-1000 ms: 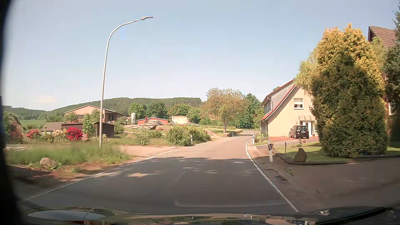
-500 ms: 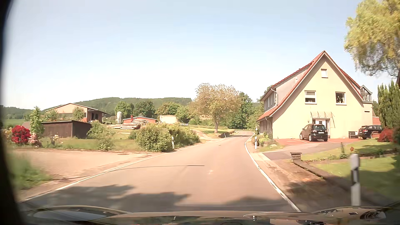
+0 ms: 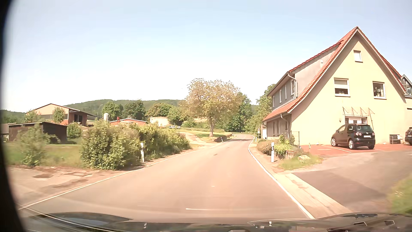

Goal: Follow the waypoints while adhering to traffic rules and regulations

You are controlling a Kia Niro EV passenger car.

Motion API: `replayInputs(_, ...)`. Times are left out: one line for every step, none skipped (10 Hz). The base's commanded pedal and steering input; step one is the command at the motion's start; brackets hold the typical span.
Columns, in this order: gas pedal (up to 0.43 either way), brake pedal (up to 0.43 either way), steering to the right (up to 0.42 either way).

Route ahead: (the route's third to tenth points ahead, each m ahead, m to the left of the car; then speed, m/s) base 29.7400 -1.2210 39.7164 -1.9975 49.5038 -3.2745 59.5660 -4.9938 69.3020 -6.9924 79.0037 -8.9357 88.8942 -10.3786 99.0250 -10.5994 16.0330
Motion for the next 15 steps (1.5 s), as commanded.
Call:
replayInputs(0.209,0.000,0.025)
replayInputs(0.209,0.000,0.025)
replayInputs(0.209,0.000,0.024)
replayInputs(0.209,0.000,0.024)
replayInputs(0.209,0.000,0.023)
replayInputs(0.209,0.000,0.021)
replayInputs(0.209,0.000,0.019)
replayInputs(0.209,0.000,0.017)
replayInputs(0.197,0.000,0.016)
replayInputs(0.157,0.000,0.015)
replayInputs(0.130,0.000,0.015)
replayInputs(0.110,0.000,0.016)
replayInputs(0.110,0.000,0.015)
replayInputs(0.110,0.000,0.015)
replayInputs(0.098,0.000,0.015)
